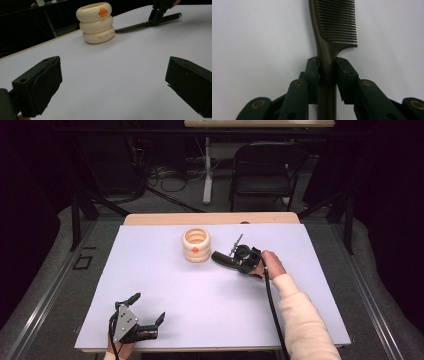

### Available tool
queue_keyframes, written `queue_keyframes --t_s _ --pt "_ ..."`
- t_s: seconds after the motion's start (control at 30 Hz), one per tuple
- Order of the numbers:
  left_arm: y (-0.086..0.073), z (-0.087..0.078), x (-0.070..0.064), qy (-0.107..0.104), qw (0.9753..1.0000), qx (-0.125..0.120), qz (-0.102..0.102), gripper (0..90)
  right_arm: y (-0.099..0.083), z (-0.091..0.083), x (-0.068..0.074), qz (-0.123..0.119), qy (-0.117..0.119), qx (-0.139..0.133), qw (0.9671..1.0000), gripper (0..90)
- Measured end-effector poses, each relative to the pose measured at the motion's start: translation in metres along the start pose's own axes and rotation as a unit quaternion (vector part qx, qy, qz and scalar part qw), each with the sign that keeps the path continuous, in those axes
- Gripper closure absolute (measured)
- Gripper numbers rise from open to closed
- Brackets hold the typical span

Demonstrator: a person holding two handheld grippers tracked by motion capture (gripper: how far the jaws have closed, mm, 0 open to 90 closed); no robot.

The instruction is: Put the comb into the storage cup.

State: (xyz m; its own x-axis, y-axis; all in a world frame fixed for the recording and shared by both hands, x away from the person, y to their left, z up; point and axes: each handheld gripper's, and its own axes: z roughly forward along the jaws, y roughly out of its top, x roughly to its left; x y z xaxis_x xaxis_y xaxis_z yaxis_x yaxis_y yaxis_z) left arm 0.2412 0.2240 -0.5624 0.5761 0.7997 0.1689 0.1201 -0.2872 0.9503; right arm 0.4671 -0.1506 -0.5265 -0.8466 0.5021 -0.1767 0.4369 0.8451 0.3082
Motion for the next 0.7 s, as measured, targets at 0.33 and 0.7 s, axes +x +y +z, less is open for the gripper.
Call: queue_keyframes --t_s 0.33,0.7 --pt "0.000 0.000 0.000 0.000 1.0000 0.000 0.000 0.8 -0.010 -0.011 -0.004 0.018 -0.002 -0.022 0.9996 72.6" --pt "0.000 0.000 0.000 0.000 1.0000 -0.001 -0.001 0.8 -0.020 -0.022 -0.006 0.040 -0.006 -0.054 0.9977 72.6"
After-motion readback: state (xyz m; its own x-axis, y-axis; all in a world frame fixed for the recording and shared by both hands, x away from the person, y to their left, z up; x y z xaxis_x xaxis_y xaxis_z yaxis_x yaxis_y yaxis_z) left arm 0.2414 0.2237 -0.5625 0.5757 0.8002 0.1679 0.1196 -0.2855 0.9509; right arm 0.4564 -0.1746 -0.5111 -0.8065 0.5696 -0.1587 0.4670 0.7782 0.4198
